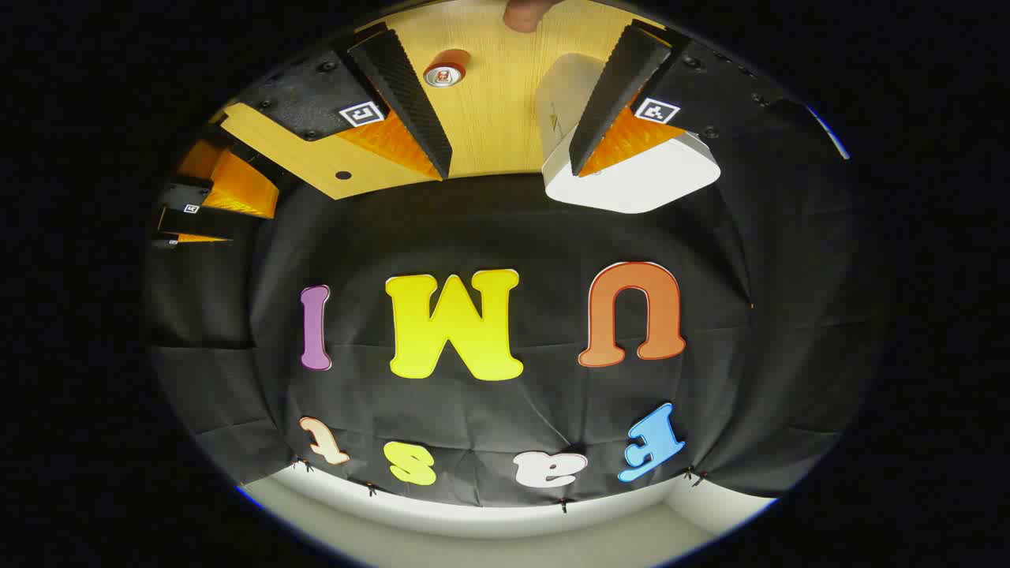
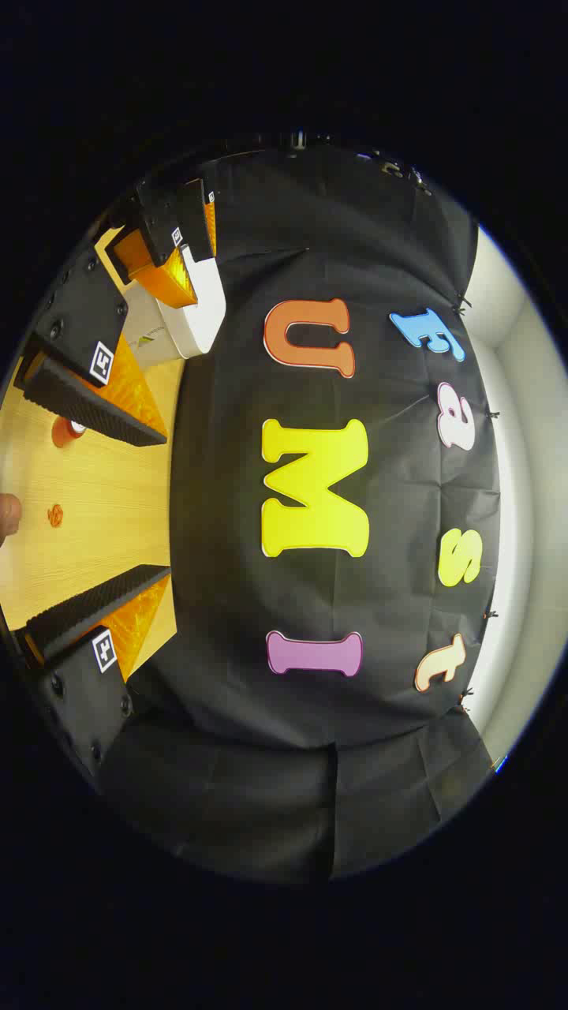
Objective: Press the lid of the desktop garbage bin to open it, pick up the crumpled paper on the desktop and throw it into the bin, then pick up the pop can on the desktop and drop it into the bin, and finally close the garbage bin lid.
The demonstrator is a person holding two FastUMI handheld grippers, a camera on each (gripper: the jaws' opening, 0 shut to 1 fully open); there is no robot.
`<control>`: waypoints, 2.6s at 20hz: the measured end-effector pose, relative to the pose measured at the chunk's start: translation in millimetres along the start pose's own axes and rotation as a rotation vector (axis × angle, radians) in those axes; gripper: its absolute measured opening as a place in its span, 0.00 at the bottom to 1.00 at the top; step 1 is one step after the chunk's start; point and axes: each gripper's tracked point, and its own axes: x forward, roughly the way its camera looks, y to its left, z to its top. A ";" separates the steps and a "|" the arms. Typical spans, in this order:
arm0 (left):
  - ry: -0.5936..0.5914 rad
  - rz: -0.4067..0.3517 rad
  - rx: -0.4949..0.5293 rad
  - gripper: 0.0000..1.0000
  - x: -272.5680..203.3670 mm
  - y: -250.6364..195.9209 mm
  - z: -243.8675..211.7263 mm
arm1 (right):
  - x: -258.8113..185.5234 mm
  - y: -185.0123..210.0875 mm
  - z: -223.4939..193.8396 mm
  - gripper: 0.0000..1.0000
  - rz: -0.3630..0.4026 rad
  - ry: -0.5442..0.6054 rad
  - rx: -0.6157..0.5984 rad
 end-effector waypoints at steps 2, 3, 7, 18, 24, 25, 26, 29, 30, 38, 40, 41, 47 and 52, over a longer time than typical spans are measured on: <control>0.000 -0.003 0.002 0.99 -0.5 -5.6 -1.6 | 0.2 -4.9 -1.0 0.96 0.004 0.003 0.007; 0.000 -0.002 0.005 0.99 -0.3 -7.8 -1.3 | 1.3 -7.2 -2.8 0.96 0.003 0.005 0.006; 0.007 0.003 0.010 0.99 -0.6 -16.6 -4.3 | 2.2 -11.6 -9.2 0.96 0.018 0.019 0.008; 0.015 0.069 0.018 0.99 7.6 -9.7 -8.2 | 6.8 -26.7 -20.1 0.96 0.032 0.053 0.029; 0.011 0.088 0.007 0.94 16.6 0.6 -6.7 | 12.3 -24.6 -23.5 0.96 0.047 0.062 0.016; 0.009 0.090 0.004 0.92 18.2 3.3 -6.3 | 13.7 -23.4 -25.2 0.96 0.051 0.066 0.013; 0.012 0.093 -0.002 0.88 20.0 5.9 -6.4 | 14.9 -22.4 -26.0 0.96 0.053 0.069 0.010; 0.012 0.140 -0.015 0.71 29.9 21.3 -5.0 | 19.1 -18.5 -27.9 0.96 0.059 0.074 -0.002; 0.012 0.150 -0.029 0.67 32.8 27.7 -4.5 | 20.9 -16.9 -27.8 0.96 0.061 0.075 -0.005; 0.042 0.290 -0.011 0.35 73.2 84.3 -9.9 | 40.8 -7.0 -30.5 0.96 0.067 0.094 -0.033; 0.067 0.314 -0.010 0.29 86.3 97.1 -16.9 | 46.5 -3.6 -32.2 0.96 0.068 0.101 -0.040; 0.096 0.328 -0.026 0.13 90.9 104.7 -24.3 | 48.5 -2.8 -32.4 0.96 0.066 0.101 -0.046; 0.136 0.343 -0.071 0.03 114.4 122.7 -30.9 | 57.4 9.1 -42.7 0.96 0.085 0.131 -0.075; 0.220 0.328 -0.093 0.03 128.6 118.7 -46.1 | 66.1 5.2 -44.0 0.95 0.075 0.135 -0.082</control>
